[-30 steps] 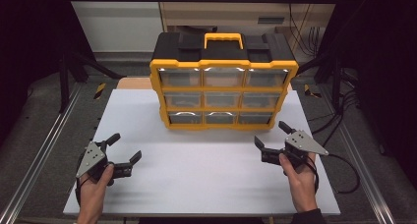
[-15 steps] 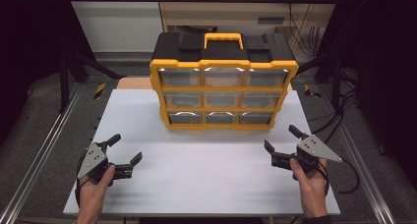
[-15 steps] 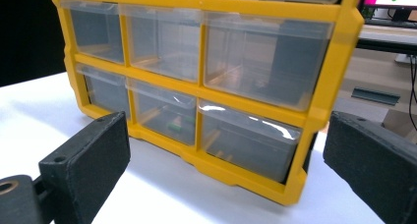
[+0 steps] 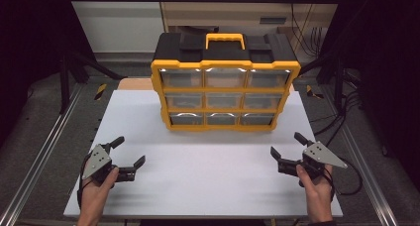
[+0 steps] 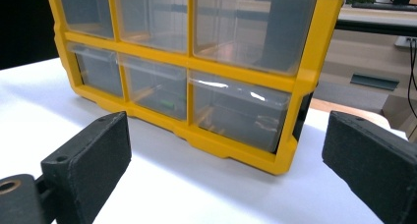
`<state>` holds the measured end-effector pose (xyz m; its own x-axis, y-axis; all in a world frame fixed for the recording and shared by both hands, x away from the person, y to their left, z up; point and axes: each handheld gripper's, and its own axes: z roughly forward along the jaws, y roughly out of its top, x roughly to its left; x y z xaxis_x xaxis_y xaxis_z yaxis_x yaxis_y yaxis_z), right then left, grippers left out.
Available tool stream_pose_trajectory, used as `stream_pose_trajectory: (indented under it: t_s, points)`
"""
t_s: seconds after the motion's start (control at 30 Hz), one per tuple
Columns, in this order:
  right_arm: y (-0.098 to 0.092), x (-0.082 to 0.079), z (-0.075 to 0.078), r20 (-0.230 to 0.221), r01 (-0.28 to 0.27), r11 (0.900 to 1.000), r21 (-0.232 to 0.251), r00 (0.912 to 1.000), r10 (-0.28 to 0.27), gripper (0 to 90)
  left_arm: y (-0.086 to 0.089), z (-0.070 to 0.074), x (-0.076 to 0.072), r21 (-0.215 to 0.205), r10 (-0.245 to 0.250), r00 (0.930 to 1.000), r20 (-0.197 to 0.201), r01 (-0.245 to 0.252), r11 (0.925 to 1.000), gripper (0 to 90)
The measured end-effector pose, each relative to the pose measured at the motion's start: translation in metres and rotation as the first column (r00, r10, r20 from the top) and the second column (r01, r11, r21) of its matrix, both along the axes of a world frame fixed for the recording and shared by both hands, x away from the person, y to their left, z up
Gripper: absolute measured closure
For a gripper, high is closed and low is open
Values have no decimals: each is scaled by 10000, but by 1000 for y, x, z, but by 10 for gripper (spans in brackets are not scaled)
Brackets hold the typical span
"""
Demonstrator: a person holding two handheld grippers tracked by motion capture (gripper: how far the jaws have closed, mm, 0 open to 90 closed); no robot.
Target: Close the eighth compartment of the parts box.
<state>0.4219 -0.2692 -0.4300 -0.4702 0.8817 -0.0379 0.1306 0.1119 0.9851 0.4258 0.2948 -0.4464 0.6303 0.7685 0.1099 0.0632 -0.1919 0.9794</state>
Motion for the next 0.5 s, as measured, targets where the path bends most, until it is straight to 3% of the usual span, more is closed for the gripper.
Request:
stream_pose_trajectory:
  t_s: [0.2, 0.5]
  points:
    - [0, 1, -8, -154, -4, 10000, -29, 9999, 3, 44, -1, -1, 1, 218, -86, 9999, -86, 88, 9997, 13]
    - [-1, 1, -15, -262, -24, 10000, 3, 9997, 24, 46, -1, -3, 2, 40, -111, 9997, -211, 112, 9999, 13]
